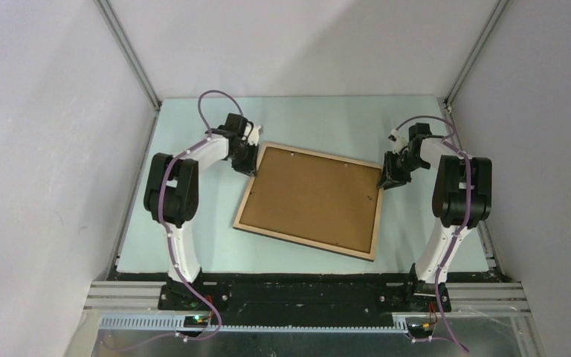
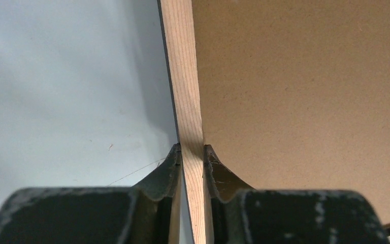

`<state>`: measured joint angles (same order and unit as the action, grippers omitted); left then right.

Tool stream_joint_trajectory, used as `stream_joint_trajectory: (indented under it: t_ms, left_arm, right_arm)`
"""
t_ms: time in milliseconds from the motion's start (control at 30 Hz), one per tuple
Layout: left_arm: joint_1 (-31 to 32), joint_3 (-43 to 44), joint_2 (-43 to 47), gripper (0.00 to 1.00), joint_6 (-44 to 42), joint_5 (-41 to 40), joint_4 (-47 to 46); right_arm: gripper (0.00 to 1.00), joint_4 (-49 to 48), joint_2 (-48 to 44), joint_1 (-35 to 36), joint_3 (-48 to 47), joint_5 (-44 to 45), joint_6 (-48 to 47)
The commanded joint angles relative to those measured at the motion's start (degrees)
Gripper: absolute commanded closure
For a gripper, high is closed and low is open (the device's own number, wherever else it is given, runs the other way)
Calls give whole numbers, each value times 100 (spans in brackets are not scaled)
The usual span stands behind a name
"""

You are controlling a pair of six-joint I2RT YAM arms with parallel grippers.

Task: Put the photo into the frame
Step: Install the photo frame at the center of the board.

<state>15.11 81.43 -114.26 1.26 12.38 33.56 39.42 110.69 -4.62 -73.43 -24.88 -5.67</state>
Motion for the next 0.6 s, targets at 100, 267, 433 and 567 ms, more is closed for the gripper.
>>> stream_joint_trajectory:
  t_ms: [100,267,433,567]
  left_arm:
    - [-287,-803,569,100,192,404,98]
    - [-481,-1459,1032,100,162,775,94]
    - [-682,-1877,1353,100,132,913,90]
    - [-856,-1981,1473,100,104,991,88]
  right_arm:
    - [90,224,714,125,-1177,-791,-357]
    - [86,838,1371,289,-2400,-1160,-717]
    - [60,1229,1865,391,-3314,-1402,-797]
    - [46,1015,1645,417,-3018,-1339,-769]
